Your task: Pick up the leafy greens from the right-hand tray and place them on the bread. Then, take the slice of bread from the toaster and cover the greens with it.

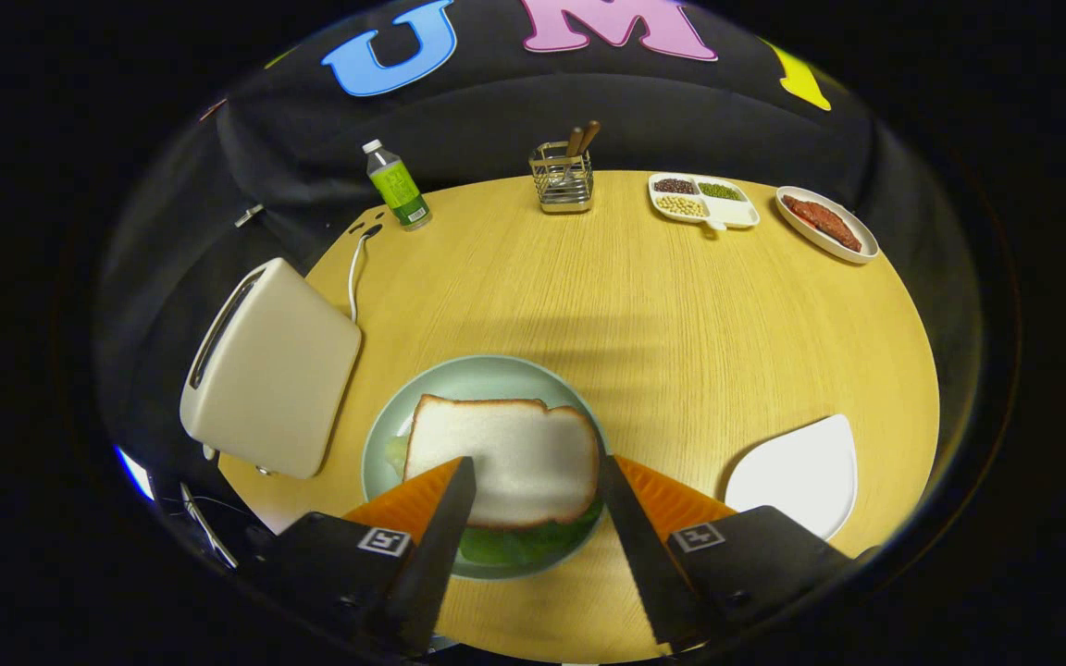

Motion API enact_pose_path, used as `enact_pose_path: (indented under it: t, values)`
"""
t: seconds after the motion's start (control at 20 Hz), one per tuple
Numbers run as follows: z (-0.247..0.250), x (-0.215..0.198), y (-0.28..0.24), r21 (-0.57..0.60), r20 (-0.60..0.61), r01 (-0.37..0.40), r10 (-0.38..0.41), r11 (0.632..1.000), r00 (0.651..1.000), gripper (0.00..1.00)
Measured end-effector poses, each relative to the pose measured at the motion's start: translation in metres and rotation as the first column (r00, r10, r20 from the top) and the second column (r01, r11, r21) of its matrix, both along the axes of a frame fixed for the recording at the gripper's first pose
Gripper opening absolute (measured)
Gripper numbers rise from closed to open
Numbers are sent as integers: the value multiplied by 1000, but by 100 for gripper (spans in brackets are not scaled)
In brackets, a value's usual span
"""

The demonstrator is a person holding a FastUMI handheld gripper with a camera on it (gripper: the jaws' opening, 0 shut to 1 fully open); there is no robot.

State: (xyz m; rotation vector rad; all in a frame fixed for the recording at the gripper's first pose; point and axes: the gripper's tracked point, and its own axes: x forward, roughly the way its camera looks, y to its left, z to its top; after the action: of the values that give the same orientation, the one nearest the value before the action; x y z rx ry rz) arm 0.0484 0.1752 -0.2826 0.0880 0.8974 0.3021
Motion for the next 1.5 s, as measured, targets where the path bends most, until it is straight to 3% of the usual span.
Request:
enact_pose_path:
  t: [0.1, 0.4, 0.55, 0.8, 1.05, 1.35, 1.5]
  values:
    - [11, 2, -7, -5, 47, -8, 9, 1000, 999, 100]
    - [79, 4, -50, 23, 215, -3, -2, 1000, 977, 99]
    - [125, 7, -80, 3, 346, 1, -2, 1000, 938, 99]
    - [214, 9, -138, -38, 548, 10, 13, 999, 836, 99]
    - [278, -2, -199, -47, 666, 61, -14, 997, 746, 99]
    - [309, -56, -259, -63, 730, 141, -51, 988, 682, 98]
    - [303, -81, -260, -36, 713, 173, -96, 984, 694, 99]
